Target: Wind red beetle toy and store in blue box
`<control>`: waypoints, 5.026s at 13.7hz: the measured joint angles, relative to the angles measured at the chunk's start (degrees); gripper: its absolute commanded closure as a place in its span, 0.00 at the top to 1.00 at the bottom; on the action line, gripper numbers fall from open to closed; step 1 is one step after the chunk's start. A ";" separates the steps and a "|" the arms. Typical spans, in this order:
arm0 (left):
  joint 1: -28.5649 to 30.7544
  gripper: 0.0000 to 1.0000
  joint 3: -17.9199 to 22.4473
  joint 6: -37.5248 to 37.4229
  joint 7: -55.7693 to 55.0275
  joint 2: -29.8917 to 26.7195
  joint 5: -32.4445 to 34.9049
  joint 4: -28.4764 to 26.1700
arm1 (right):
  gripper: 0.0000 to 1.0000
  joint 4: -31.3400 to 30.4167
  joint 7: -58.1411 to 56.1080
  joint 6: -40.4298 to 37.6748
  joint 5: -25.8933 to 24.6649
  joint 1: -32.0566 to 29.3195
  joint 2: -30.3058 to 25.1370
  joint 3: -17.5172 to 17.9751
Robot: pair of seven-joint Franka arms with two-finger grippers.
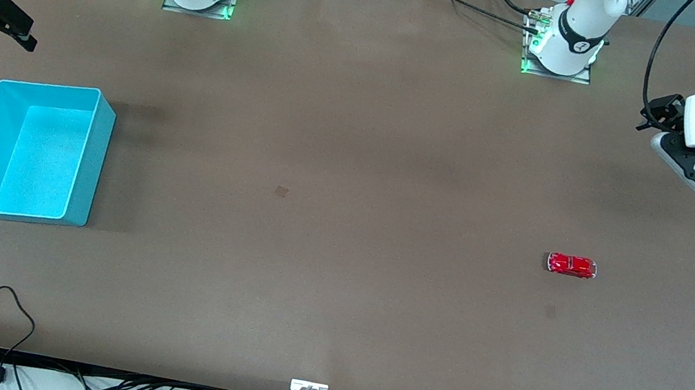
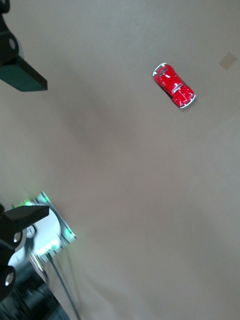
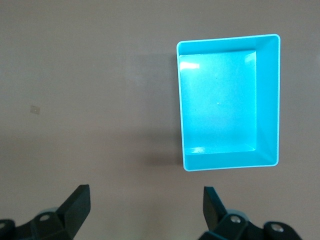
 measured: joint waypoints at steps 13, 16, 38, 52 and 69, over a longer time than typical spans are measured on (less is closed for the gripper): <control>4.51 1.00 0.15 41.65 41.01 16.78 4.56 -12.60 | 1.00 -1.08 -0.07 1.05 0.00 0.15 -1.15 0.40; 6.02 1.00 0.16 50.68 42.58 21.52 4.57 -12.76 | 1.00 -1.08 -0.07 1.10 0.00 0.36 -1.13 0.44; 8.93 0.49 -3.86 62.15 45.04 29.31 4.57 -16.49 | 1.00 -1.08 -0.08 1.36 -0.92 0.63 -1.10 0.49; 8.94 0.24 -3.98 62.61 48.09 29.67 4.57 -16.42 | 1.00 -1.09 -0.08 1.39 -0.92 -2.23 -0.63 4.16; 19.34 0.27 -3.92 62.69 58.72 31.48 4.58 -13.55 | 1.00 -1.09 -0.08 1.40 -0.92 -3.67 -0.49 5.08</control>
